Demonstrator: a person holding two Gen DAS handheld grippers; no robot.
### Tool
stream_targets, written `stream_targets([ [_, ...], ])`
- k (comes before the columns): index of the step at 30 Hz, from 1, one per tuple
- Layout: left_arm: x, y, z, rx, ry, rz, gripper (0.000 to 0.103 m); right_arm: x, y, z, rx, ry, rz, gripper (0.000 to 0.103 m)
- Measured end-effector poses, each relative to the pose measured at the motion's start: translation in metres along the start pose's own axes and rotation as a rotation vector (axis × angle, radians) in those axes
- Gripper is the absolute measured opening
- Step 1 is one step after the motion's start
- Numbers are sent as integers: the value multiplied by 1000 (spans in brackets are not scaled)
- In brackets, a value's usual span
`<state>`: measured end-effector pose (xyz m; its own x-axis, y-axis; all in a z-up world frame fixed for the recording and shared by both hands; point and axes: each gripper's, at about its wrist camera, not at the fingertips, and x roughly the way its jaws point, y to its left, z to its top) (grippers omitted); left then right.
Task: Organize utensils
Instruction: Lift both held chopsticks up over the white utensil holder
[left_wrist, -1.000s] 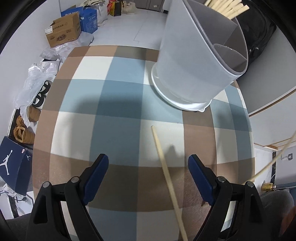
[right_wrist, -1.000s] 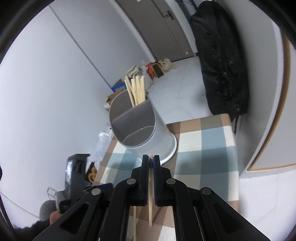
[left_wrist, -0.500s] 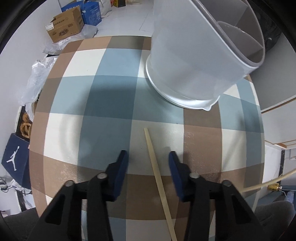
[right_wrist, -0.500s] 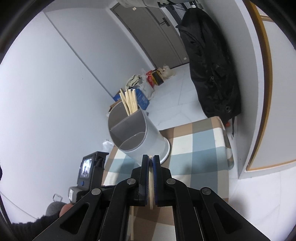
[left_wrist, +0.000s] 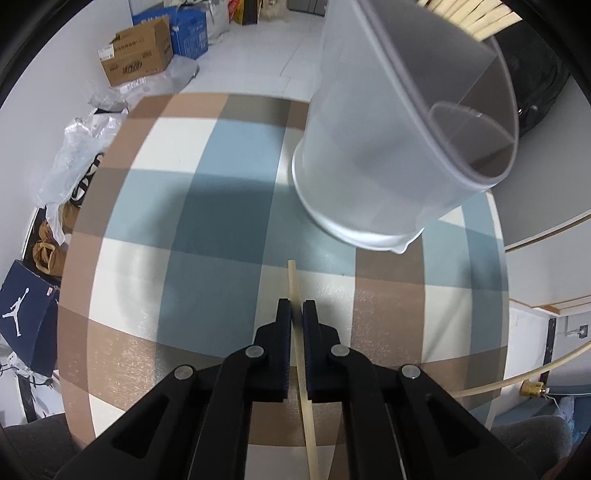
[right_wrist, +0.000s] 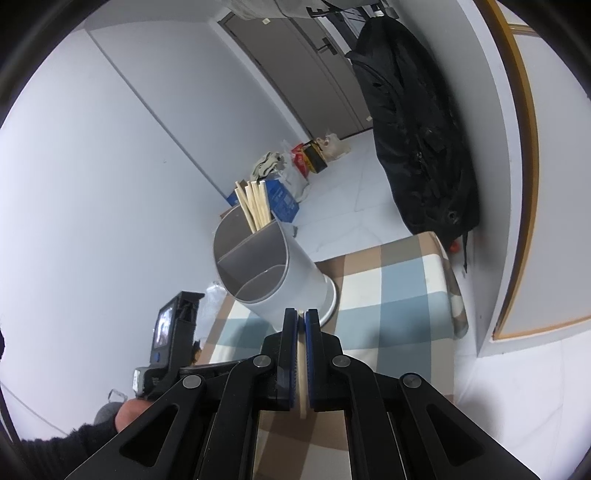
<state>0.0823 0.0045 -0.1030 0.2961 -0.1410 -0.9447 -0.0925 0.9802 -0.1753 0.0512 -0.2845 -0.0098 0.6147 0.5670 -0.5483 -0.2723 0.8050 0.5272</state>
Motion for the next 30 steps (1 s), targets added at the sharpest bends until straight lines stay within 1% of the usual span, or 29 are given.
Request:
stream_targets([
  [5, -12, -10, -2, 14, -59, -1, 2, -2, 1, 0, -8, -7, -1, 3],
  [12, -38, -17, -7, 29, -147, -32, 2, -4, 6, 0, -17, -12, -8, 3],
  [17, -52, -6, -1, 33, -211, -60, 2, -5, 13, 0, -29, -16, -8, 3],
  [25, -87, -9, -14, 71, -350, -91, 2, -7, 28, -1, -61, -21, 0, 3],
  [30, -98, -8, -17, 88, -402, -102, 2, -7, 40, 1, -87, -27, 3, 3],
])
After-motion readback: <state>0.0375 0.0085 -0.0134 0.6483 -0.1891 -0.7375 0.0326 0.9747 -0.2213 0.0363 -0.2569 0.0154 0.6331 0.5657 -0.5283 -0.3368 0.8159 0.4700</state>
